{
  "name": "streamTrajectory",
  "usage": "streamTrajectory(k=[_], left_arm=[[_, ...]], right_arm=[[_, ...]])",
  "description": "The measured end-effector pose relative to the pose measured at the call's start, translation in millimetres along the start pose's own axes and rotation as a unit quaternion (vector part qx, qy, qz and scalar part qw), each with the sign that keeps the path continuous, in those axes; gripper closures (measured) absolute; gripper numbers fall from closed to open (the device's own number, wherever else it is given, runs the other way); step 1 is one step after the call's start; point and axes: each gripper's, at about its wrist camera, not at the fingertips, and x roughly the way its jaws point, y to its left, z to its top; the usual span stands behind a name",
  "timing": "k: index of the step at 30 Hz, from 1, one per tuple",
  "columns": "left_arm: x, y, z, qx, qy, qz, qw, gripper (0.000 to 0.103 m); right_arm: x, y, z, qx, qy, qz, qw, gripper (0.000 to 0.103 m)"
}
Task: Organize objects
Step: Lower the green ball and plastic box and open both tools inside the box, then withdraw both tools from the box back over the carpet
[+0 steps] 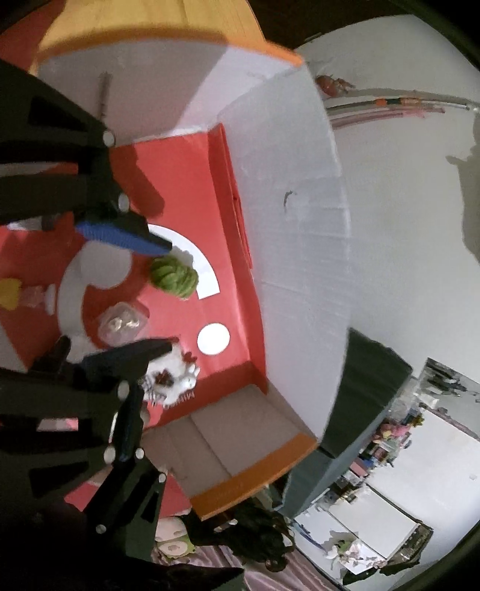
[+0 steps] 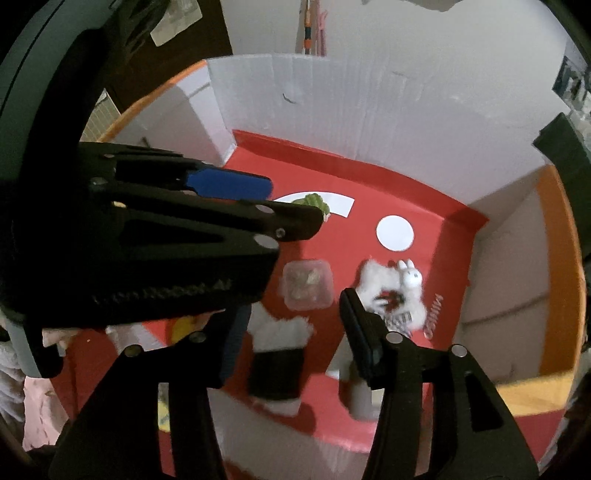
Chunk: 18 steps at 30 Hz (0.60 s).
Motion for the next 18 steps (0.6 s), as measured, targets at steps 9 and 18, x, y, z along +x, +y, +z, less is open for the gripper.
streamTrajectory(k=[9,18], left_arm=[[-58,-2,-31,-0.016,-0.066,0.01,0.9976,0.026],[-136,-19,-90,0.004,-0.188,0.087,0.9783,0.01]], right_arm=[[-75,20,-52,0.001,-0.062,-0.014,0.998,0.034],[-139,31,-98,0.032,-0.147,-0.021,0.988,0.029]])
